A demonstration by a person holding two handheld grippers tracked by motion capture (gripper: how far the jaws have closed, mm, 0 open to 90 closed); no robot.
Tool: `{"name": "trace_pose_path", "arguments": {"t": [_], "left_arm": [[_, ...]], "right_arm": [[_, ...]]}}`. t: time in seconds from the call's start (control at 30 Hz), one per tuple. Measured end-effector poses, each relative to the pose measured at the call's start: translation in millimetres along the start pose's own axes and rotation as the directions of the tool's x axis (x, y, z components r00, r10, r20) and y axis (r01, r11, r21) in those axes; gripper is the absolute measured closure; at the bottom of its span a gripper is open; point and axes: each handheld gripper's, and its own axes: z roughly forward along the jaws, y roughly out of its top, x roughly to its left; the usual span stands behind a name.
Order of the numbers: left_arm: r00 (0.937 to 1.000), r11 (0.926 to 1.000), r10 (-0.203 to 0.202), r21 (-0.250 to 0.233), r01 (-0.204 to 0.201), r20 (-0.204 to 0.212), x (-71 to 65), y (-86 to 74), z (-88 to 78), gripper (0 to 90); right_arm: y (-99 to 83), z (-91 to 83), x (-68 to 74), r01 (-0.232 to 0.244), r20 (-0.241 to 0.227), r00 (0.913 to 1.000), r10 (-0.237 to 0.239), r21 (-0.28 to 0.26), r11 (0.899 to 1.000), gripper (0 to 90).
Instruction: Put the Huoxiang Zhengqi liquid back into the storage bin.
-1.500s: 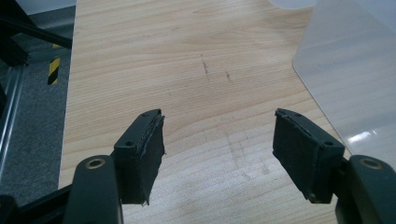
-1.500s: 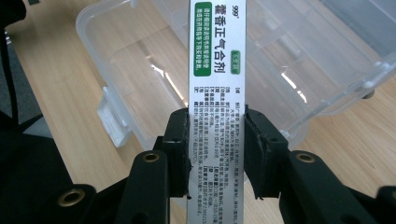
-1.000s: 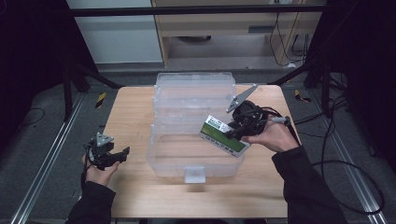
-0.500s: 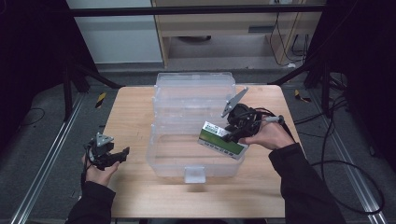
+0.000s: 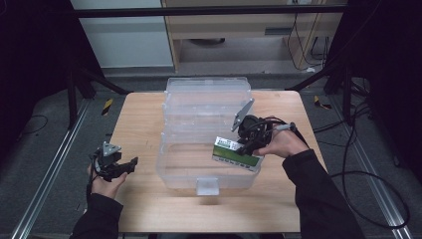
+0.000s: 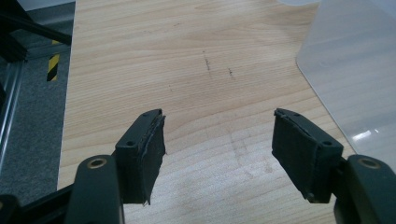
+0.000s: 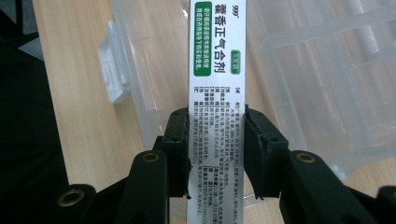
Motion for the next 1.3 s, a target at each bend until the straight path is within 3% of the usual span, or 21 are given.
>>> {"name": "trace_pose_path", "arguments": {"t": [0.3, 0.63, 1.3], "left_arm": [[1.0000, 1.0000, -0.003, 0.000, 0.003, -0.001, 0.4, -0.3, 0.3, 34.0], [1.0000, 1.0000, 0.002, 0.006, -0.002, 0.000, -0.5, -0.7, 1.7, 34.0], [1.0000, 0.9999, 0.008, 0.015, -0.008, 0.001, -1.2, -1.4, 3.5, 34.3]], "right_arm": [[2.4, 14.5, -1.0, 0.050, -0.038, 0.9981, -0.048, 0.043, 0.998, 64.0], [-2.5, 28.3, -3.3, 0.056, -0.077, 0.9957, -0.052, 0.054, 0.997, 63.9], [-2.2, 56.8, -3.7, 0.143, -0.100, 0.9863, -0.132, 0.113, 0.983, 63.9]]}}
